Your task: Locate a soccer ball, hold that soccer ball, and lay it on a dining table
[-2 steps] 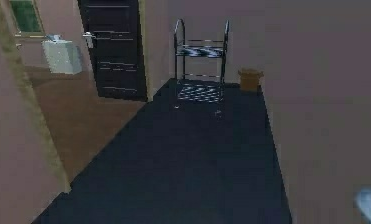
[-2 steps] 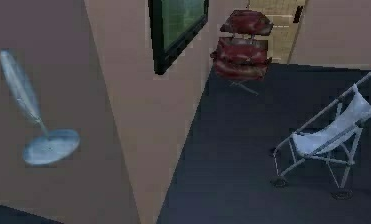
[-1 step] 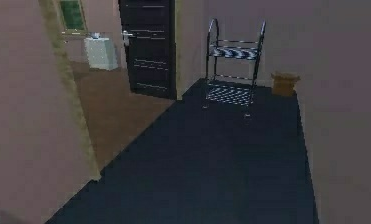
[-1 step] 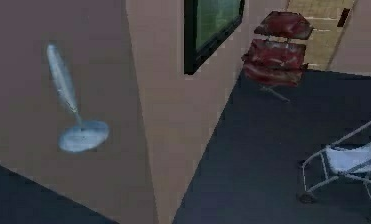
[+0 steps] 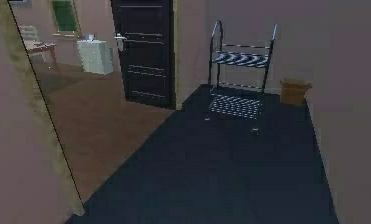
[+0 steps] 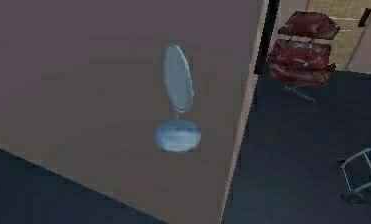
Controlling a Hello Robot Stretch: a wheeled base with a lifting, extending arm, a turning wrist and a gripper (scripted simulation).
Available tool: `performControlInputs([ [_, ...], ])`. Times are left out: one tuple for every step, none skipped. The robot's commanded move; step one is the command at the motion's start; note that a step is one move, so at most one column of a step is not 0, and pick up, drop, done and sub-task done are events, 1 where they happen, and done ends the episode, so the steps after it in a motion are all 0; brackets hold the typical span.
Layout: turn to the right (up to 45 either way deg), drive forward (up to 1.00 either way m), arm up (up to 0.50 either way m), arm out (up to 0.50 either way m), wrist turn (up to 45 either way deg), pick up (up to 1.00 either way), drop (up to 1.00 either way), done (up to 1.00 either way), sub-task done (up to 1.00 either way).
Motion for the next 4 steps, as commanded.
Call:
performControlInputs([
  [24.0,0.0,0.0,0.0,0.0,0.0,0.0,0.0,0.0],
  [0.0,0.25,0.0,0.0,0.0,0.0,0.0,0.0,0.0],
  [-36.0,0.0,0.0,0.0,0.0,0.0,0.0,0.0,0.0],
  [-3.0,0.0,0.0,0.0,0.0,0.0,0.0,0.0,0.0],
])
